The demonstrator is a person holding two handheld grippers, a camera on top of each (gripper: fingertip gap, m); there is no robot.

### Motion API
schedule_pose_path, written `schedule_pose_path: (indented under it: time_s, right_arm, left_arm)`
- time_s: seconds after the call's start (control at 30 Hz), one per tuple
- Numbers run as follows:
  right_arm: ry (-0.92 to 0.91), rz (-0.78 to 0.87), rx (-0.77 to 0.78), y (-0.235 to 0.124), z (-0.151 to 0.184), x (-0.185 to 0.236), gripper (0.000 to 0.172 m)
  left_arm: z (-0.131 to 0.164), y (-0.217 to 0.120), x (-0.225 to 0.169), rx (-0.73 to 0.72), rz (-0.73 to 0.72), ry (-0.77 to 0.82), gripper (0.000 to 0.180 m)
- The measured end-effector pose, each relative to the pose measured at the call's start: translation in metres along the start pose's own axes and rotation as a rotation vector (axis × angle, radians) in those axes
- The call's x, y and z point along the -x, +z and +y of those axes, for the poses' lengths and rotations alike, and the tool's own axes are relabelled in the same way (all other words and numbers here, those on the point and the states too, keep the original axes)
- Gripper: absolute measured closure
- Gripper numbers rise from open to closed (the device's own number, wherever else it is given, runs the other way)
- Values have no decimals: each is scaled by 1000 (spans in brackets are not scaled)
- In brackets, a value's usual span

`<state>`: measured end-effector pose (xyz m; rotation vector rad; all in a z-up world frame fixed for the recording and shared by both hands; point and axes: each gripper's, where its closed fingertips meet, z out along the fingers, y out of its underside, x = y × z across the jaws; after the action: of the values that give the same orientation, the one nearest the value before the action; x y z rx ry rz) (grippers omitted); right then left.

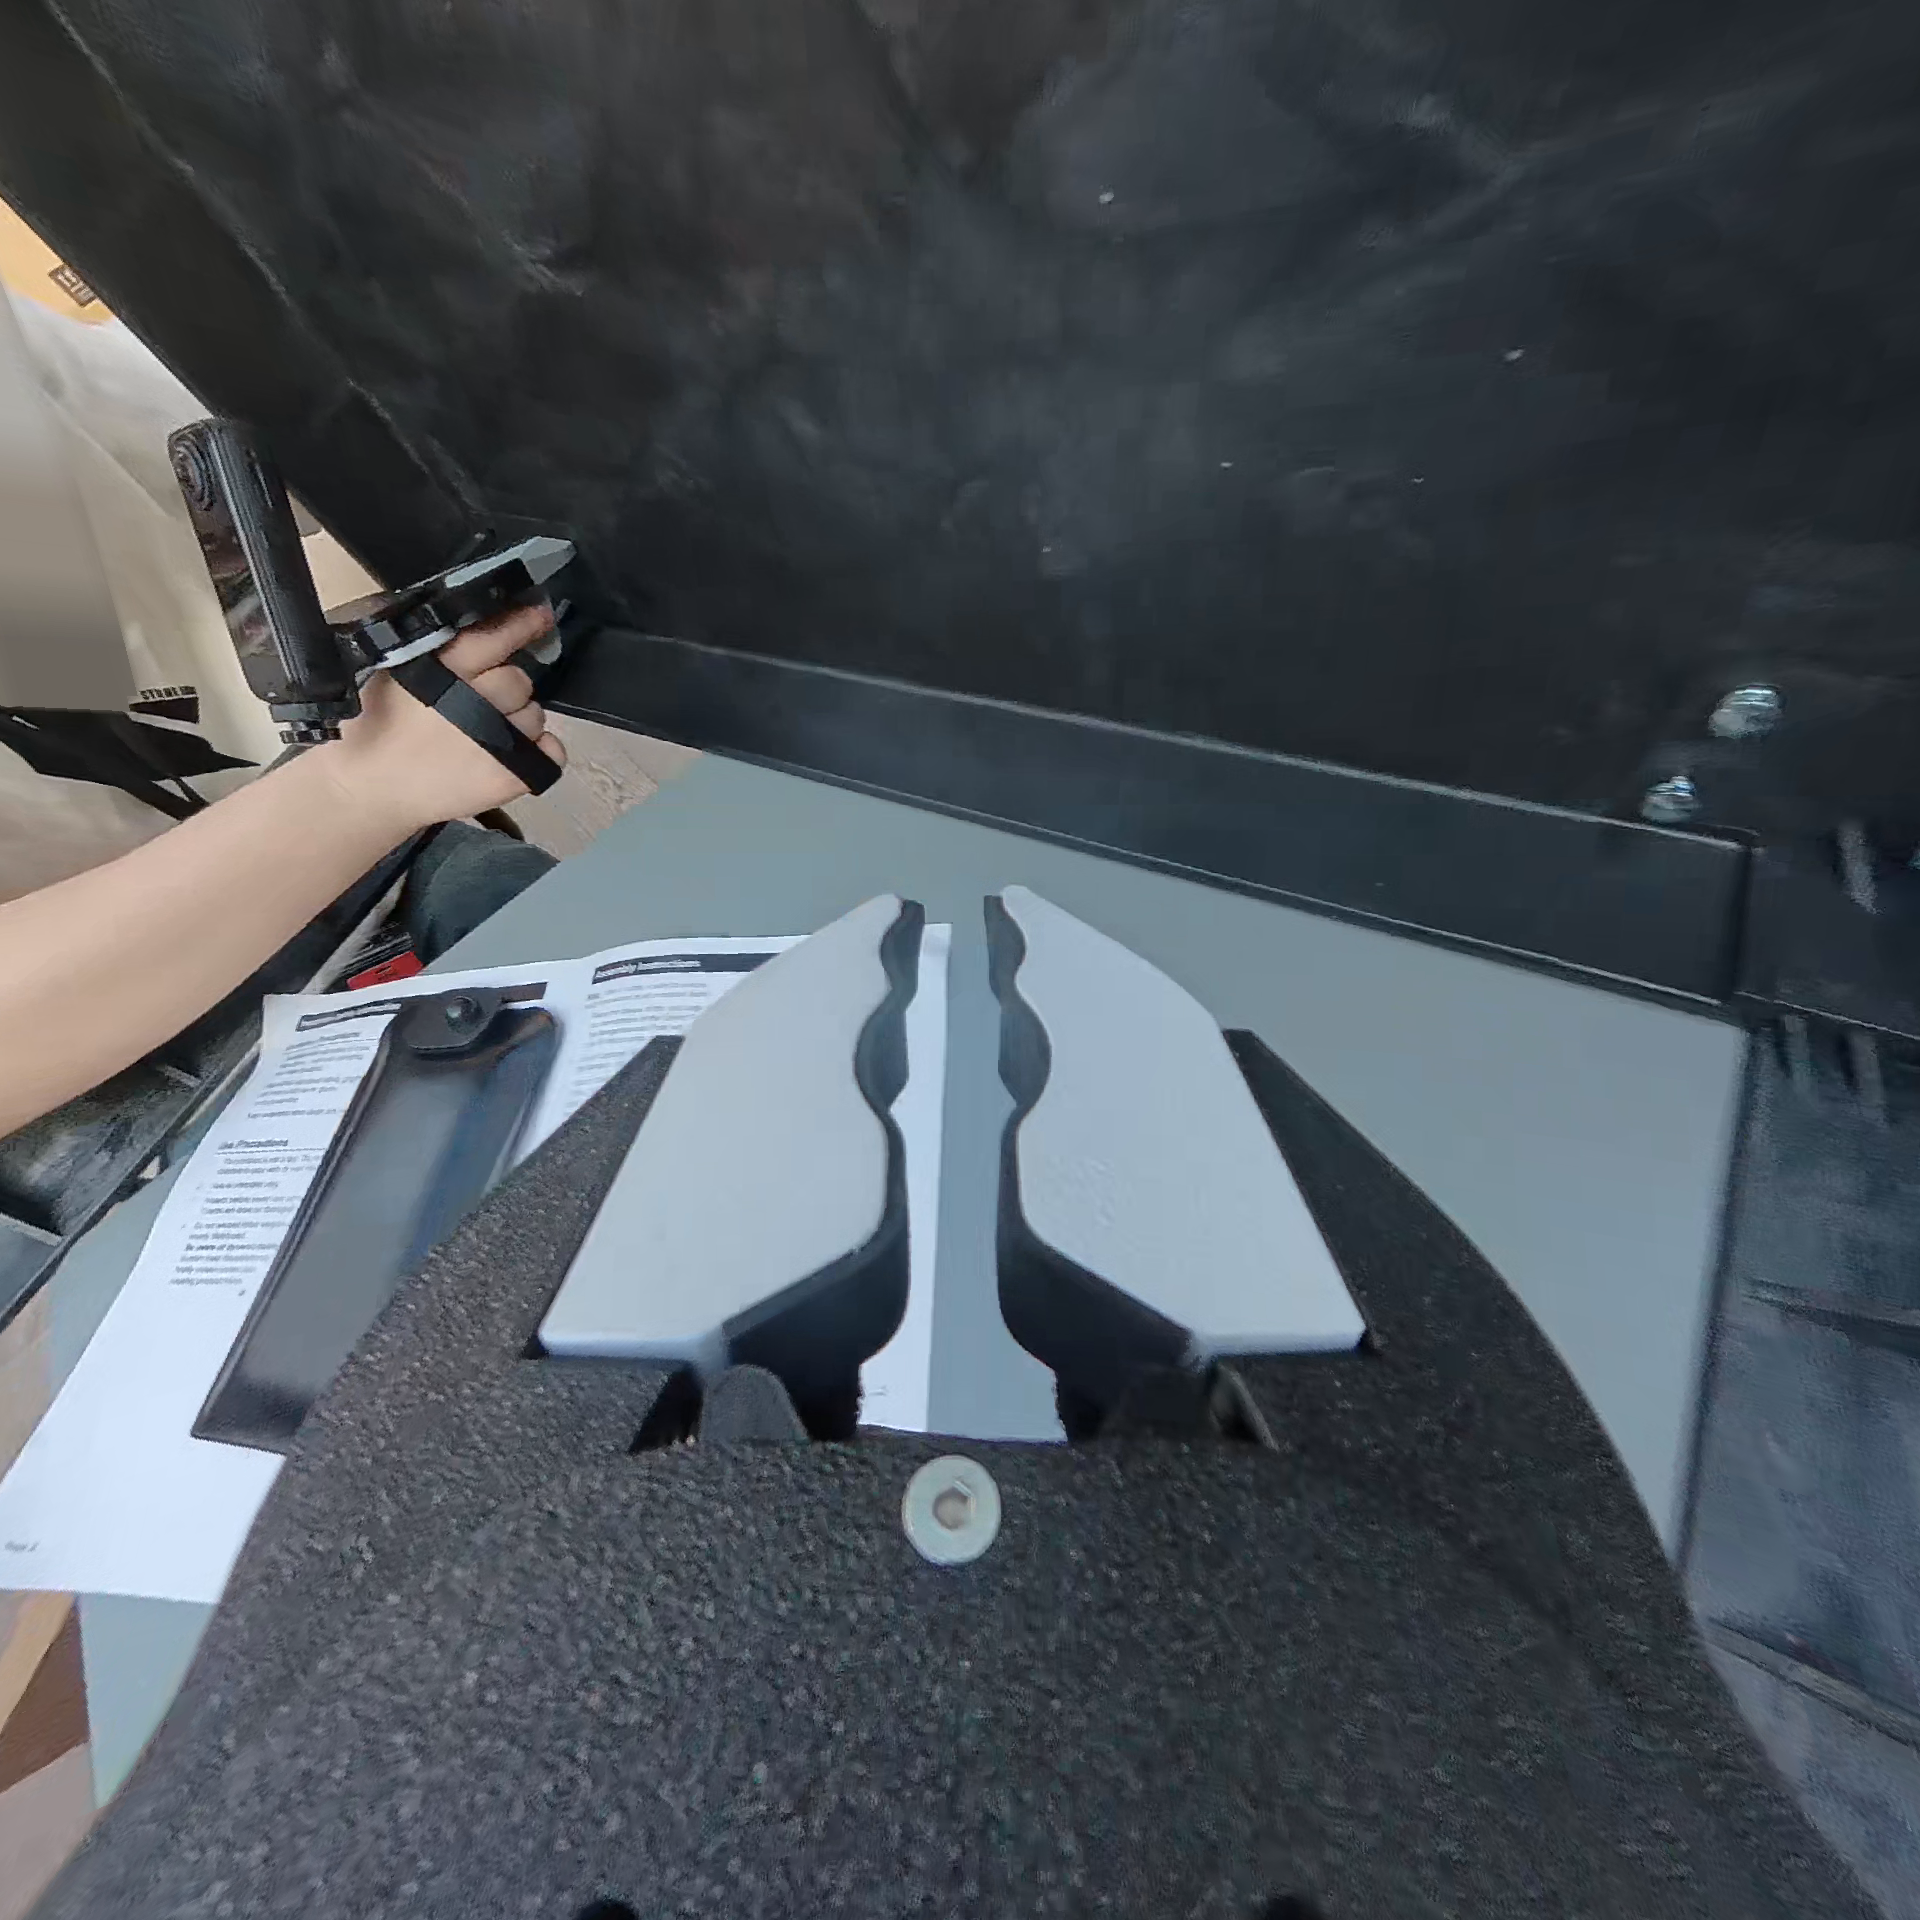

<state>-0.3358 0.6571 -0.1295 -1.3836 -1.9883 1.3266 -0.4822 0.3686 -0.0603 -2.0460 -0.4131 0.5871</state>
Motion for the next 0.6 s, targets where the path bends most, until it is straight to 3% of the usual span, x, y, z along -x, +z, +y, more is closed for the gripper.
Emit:
schedule_pose_path:
  time_s: [0.27,0.6]
  right_arm:
    - [20,-17,10,-20,40,24,172]
    - [1,-72,0,-32,98,59,172]
  left_arm:
    - [8,-66,-103,-107,93,-108,167]
    - [29,-85,-219,-192,80,-86,163]
